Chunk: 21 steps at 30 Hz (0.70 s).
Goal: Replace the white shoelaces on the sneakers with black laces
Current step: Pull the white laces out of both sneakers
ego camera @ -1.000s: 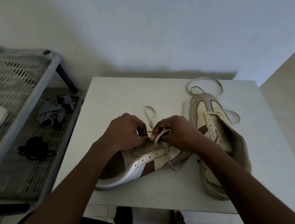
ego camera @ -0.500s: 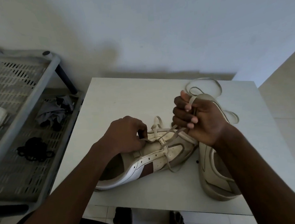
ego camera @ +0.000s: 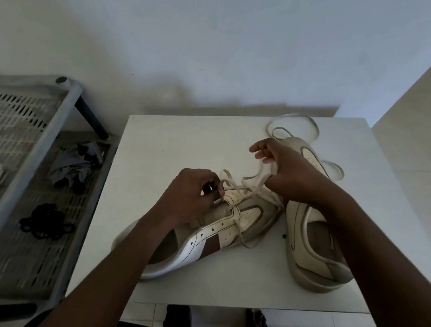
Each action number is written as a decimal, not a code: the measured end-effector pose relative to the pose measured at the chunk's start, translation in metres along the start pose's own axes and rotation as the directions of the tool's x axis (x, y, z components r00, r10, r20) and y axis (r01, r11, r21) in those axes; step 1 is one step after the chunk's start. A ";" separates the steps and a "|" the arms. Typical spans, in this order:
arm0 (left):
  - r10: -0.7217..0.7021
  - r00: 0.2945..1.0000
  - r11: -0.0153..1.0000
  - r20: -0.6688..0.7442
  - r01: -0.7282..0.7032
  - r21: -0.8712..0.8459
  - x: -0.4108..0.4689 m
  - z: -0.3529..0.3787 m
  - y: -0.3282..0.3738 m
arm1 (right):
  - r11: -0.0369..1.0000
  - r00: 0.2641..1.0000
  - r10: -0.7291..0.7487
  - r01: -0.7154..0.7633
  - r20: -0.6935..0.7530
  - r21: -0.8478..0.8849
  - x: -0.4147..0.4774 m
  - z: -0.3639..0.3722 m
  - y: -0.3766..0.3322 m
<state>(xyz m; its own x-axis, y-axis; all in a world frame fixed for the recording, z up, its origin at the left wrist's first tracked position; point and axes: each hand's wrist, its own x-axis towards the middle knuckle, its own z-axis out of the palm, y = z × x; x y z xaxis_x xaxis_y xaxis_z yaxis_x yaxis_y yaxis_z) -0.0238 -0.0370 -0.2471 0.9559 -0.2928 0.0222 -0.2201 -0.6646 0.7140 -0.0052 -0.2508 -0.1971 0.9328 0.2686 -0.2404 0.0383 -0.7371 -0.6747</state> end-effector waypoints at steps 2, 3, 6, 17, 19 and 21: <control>-0.020 1.000 1.000 0.007 0.021 -0.013 0.001 0.000 -0.003 | 0.990 0.994 -0.112 0.112 0.007 -0.081 -0.006 -0.007 -0.014; -0.018 1.000 1.000 0.005 0.018 -0.017 0.001 0.000 -0.004 | 0.980 0.985 -0.164 0.169 0.061 -0.102 -0.009 -0.012 -0.021; 0.021 1.000 0.999 0.003 -0.021 -0.037 0.000 0.000 -0.003 | 0.961 0.906 -0.258 0.278 0.335 -0.010 -0.024 -0.032 -0.036; 0.070 0.998 0.996 -0.006 -0.069 0.057 0.001 -0.003 -0.004 | 0.960 0.977 -0.094 0.139 0.189 -0.243 0.005 0.040 -0.012; -0.003 0.998 0.992 0.066 -0.005 0.129 0.000 -0.005 -0.004 | 0.962 0.969 -0.136 0.179 0.209 -0.205 0.007 0.036 -0.008; -0.043 0.987 0.981 0.152 0.012 0.195 -0.002 -0.005 -0.005 | 0.979 0.941 -0.198 0.204 0.275 0.007 0.004 0.023 -0.008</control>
<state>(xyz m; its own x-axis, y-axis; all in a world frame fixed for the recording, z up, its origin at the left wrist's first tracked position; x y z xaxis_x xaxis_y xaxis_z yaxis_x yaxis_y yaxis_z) -0.0236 -0.0296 -0.2472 0.9238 -0.3651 -0.1150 -0.2419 -0.7897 0.5638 -0.0097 -0.2295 -0.2089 0.7717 0.5689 -0.2841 0.2255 -0.6626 -0.7142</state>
